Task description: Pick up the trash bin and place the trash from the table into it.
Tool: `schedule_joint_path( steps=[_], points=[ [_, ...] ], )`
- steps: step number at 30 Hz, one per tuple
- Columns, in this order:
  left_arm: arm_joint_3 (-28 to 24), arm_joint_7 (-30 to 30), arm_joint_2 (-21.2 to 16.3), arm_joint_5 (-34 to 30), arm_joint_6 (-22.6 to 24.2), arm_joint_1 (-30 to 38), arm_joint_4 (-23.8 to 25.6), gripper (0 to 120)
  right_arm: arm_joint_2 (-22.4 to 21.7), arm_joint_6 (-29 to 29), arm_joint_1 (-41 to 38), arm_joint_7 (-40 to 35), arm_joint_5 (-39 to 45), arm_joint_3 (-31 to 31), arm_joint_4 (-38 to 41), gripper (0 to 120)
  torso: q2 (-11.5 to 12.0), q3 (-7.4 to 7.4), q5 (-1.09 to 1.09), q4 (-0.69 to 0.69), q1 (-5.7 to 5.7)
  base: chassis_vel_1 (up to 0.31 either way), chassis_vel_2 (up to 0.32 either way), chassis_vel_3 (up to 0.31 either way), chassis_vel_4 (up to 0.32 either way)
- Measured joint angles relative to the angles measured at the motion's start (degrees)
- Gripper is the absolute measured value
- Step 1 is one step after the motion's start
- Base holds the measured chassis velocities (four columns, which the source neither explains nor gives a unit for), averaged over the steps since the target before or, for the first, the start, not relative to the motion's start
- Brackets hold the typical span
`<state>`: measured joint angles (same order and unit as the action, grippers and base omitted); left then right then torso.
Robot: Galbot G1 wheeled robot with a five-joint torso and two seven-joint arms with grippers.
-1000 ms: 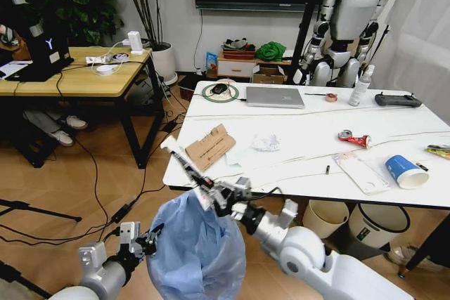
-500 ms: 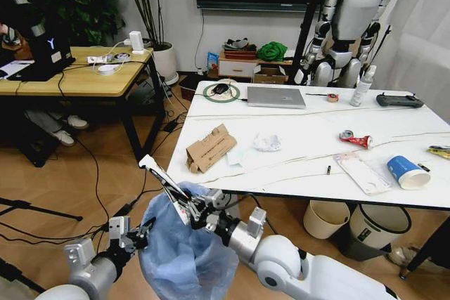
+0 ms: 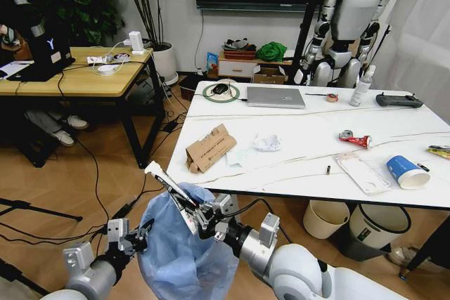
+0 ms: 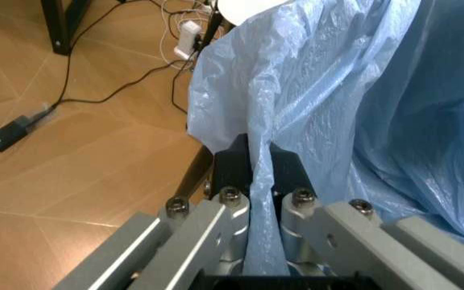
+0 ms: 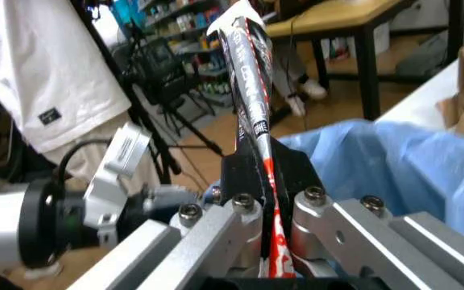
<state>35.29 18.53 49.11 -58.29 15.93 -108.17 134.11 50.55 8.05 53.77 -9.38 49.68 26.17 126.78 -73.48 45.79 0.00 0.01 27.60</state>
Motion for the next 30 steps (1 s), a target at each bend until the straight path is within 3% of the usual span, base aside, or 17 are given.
schedule_joint_path(
  steps=[13, 16, 20, 27, 29, 30],
  points=[
    [-0.4, 0.0, 1.0, 0.6, 0.4, -0.2, 0.3, 0, 0.5, 0.7, -0.3, -0.1, -0.2, 0.4, 0.4, 0, 0.0, 0.0, 0.0, 0.0, 0.0, 0.0, 0.0, 0.0, 0.0],
    [-0.4, 0.0, 1.3, 0.6, 0.4, -0.3, 0.5, 0, 0.5, 0.7, -0.3, -0.1, -0.4, 0.2, 0.2, 6, 0.0, 0.0, 0.0, 0.0, 0.0, 0.0, 0.0, 0.0, 0.0],
    [-0.5, 0.1, 1.6, 0.6, 0.5, -0.6, 0.8, 0, 0.6, 0.8, -0.1, -0.1, -0.9, -0.2, -0.1, 24, 0.0, 0.0, 0.0, 0.0, 0.0, 0.0, 0.0, 0.0, 0.0],
    [-0.2, 0.2, 1.6, 0.4, 0.6, -0.9, 1.1, 0, 0.4, 0.7, 0.5, 0.0, -1.2, -1.2, 0.3, 45, 0.0, 0.01, 0.0, 0.0, 0.0, 0.0, 0.0, 0.0, 0.0],
    [-0.1, 0.2, 1.8, 0.4, 0.6, -1.0, 1.2, 0, 0.4, 0.5, 0.8, 0.1, -1.6, -1.9, 0.6, 58, 0.0, 0.01, 0.0, 0.0, 0.0, 0.0, 0.0, 0.0, 0.0],
    [-0.1, 0.2, 1.8, 0.4, 0.6, -1.0, 1.2, 0, 0.4, 0.5, 0.8, 0.1, -1.6, -1.9, 0.6, 58, 0.0, 0.01, 0.0, 0.0, 0.0, 0.0, 0.0, 0.0, 0.0]
  ],
)
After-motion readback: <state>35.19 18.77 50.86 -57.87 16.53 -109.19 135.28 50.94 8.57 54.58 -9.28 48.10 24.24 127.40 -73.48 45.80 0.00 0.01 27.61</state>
